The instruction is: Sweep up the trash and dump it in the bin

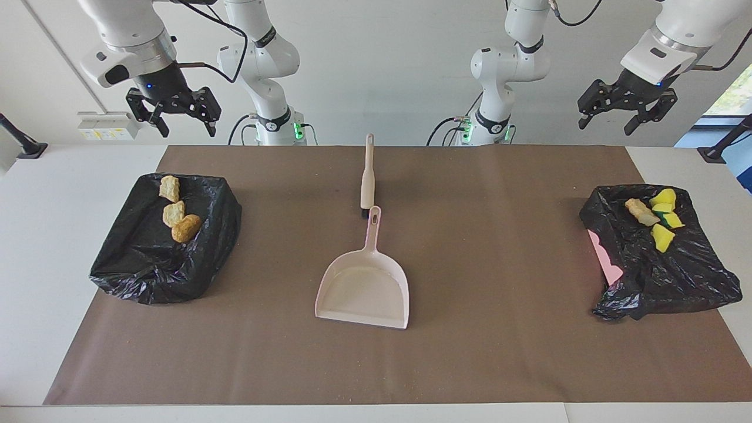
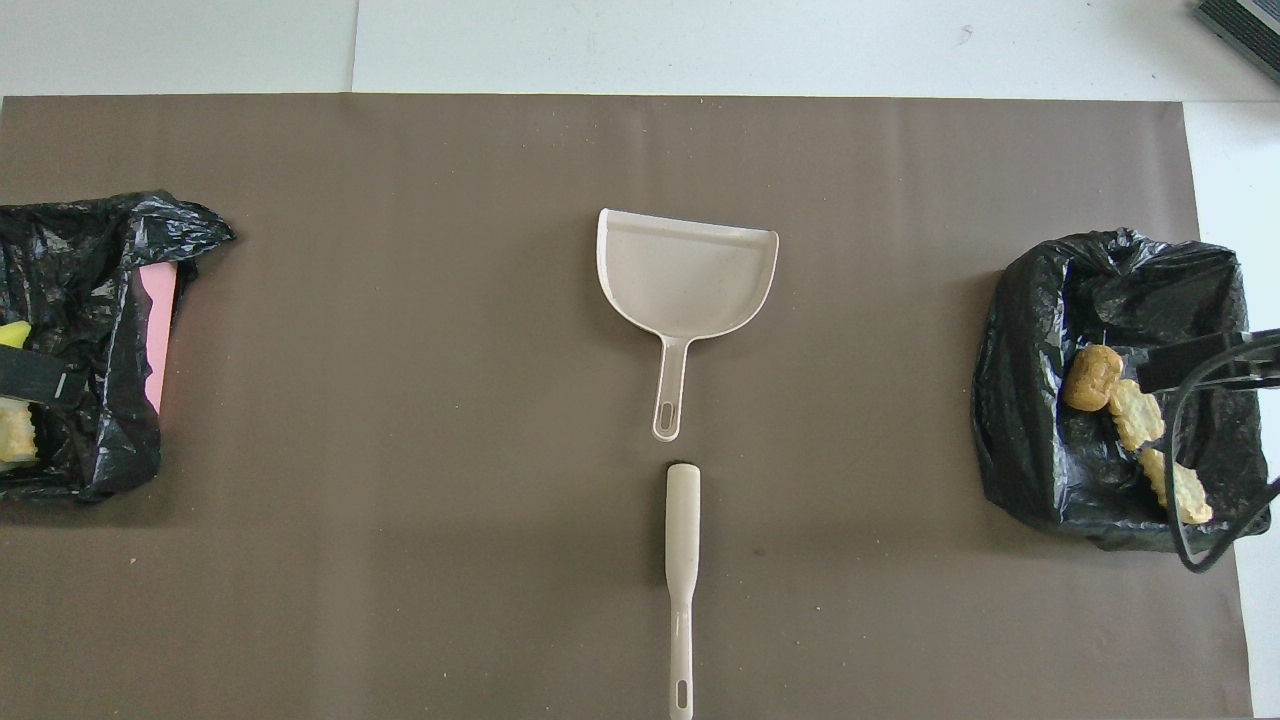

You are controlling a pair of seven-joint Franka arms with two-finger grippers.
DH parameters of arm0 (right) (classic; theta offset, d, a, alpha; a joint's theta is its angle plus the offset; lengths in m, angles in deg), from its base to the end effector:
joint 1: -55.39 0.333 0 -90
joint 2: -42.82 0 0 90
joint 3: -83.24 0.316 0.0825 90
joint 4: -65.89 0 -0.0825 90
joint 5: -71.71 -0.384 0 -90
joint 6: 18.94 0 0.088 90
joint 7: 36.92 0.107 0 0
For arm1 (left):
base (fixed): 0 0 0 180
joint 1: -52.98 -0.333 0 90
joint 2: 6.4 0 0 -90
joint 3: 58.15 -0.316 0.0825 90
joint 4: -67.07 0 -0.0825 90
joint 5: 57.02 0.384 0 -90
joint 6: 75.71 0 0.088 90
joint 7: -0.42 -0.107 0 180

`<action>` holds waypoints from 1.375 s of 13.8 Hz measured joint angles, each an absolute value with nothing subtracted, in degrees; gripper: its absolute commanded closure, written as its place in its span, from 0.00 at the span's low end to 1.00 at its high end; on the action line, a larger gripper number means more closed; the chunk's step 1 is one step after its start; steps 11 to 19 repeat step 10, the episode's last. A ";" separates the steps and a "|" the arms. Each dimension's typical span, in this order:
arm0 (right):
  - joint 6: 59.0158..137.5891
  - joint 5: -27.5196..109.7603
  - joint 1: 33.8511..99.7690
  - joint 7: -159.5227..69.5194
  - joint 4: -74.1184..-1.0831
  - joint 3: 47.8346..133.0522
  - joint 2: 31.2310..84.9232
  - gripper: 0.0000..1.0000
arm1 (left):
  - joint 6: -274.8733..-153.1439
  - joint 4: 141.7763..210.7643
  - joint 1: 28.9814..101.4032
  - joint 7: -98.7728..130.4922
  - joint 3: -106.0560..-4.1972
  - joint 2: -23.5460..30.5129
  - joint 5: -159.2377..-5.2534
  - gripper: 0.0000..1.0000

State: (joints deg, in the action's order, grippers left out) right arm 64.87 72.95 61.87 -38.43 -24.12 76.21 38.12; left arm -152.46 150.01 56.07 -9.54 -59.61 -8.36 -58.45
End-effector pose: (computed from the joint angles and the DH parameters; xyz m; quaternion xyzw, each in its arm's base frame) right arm 0.5176 -0.0105 0.6587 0.9999 0.0076 -0.0135 0.0055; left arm 0.5175 -0.0175 0.6802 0.9939 -0.1033 -0.0359 0.0153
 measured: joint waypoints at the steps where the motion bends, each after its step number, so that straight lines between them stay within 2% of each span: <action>1: 64.90 72.95 61.92 -38.43 -24.12 76.25 38.12 0.00 | -152.47 150.01 56.07 -9.54 -59.61 -8.37 -58.45 0.00; 19: 64.97 72.95 61.93 -38.46 -24.09 76.33 38.11 0.00 | -152.66 150.08 56.07 -9.07 -59.64 -8.38 -58.39 0.00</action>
